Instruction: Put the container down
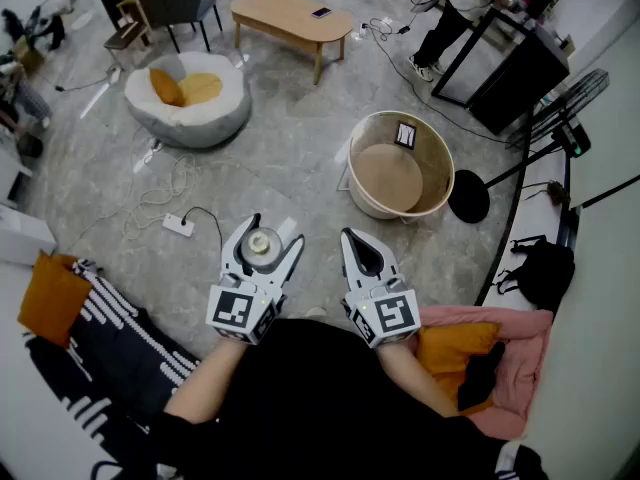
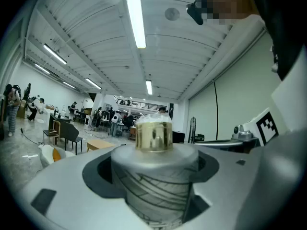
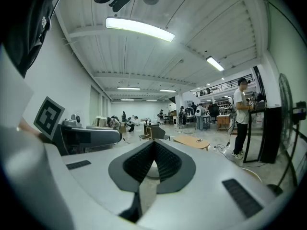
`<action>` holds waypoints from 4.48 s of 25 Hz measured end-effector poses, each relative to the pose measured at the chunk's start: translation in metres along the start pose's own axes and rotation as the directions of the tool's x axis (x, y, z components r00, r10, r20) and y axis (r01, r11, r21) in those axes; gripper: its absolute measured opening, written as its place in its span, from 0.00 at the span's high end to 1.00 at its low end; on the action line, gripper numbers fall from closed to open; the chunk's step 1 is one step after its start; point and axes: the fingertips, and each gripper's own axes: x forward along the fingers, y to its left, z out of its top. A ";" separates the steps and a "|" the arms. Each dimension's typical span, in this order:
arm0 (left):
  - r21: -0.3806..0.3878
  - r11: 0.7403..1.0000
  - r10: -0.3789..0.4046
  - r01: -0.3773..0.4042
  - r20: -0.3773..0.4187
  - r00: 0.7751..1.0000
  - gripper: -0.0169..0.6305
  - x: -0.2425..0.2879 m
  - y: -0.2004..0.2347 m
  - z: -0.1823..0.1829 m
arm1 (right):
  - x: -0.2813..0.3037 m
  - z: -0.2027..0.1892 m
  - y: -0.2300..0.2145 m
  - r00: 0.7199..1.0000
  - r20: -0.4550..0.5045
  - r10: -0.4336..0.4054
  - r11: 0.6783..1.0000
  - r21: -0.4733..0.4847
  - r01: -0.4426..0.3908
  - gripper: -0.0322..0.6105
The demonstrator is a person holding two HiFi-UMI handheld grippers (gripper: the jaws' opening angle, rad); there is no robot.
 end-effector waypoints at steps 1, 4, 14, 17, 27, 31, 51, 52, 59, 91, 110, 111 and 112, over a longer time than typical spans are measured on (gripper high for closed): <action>-0.003 1.000 0.007 -0.007 0.000 1.000 0.44 -0.002 -0.001 -0.001 | -0.003 -0.002 0.000 1.000 0.002 0.003 1.000 -0.001 -0.003 0.92; -0.011 0.999 0.036 -0.036 -0.004 0.999 0.44 -0.009 -0.002 -0.006 | -0.013 -0.007 -0.001 1.000 0.012 0.013 1.000 0.008 -0.013 0.92; 0.004 0.999 0.048 -0.048 -0.017 0.999 0.44 0.019 0.017 -0.013 | 0.008 -0.021 -0.042 1.000 0.013 -0.010 0.999 0.052 0.009 0.92; 0.001 0.999 0.037 -0.037 -0.027 0.999 0.44 0.044 0.042 -0.022 | 0.032 -0.030 -0.053 1.000 0.005 -0.019 0.999 0.039 0.018 0.92; -0.002 1.000 -0.029 0.029 -0.091 0.995 0.44 0.182 0.139 -0.025 | 0.181 -0.025 -0.141 0.994 -0.086 -0.070 0.997 0.012 0.071 0.92; -0.020 0.997 -0.081 0.080 -0.086 0.993 0.44 0.236 0.190 -0.017 | 0.262 -0.018 -0.172 0.982 -0.156 -0.111 0.994 0.001 0.112 0.92; -0.070 0.987 -0.148 0.142 -0.074 0.986 0.44 0.382 0.387 0.038 | 0.485 0.009 -0.227 0.954 -0.227 -0.198 0.980 -0.072 0.186 0.92; -0.068 0.987 -0.149 0.144 -0.077 0.986 0.44 0.388 0.390 0.038 | 0.485 0.007 -0.233 0.950 -0.229 -0.211 0.977 -0.070 0.200 0.92; -0.052 0.983 -0.179 0.175 -0.099 0.979 0.44 0.446 0.395 0.042 | 0.488 -0.003 -0.290 0.925 -0.202 -0.323 0.945 -0.020 0.326 0.92; -0.077 0.504 -0.842 0.860 -0.266 0.469 0.44 0.933 0.188 0.015 | 0.436 -0.027 -0.625 0.415 -0.349 -0.840 0.410 0.091 0.907 0.92; -0.228 -0.054 -0.935 0.972 -0.329 -0.129 0.44 1.047 0.148 -0.017 | 0.478 0.023 -0.686 -0.145 -0.298 -0.944 -0.181 0.099 0.978 0.92; -0.240 -0.076 -0.927 0.968 -0.340 -0.156 0.44 1.045 0.144 -0.022 | 0.475 0.023 -0.681 -0.172 -0.301 -0.938 -0.208 0.093 0.974 0.92; -0.250 -0.098 -0.919 0.963 -0.350 -0.184 0.44 1.040 0.139 -0.028 | 0.470 0.022 -0.676 -0.202 -0.307 -0.930 -0.240 0.092 0.966 0.92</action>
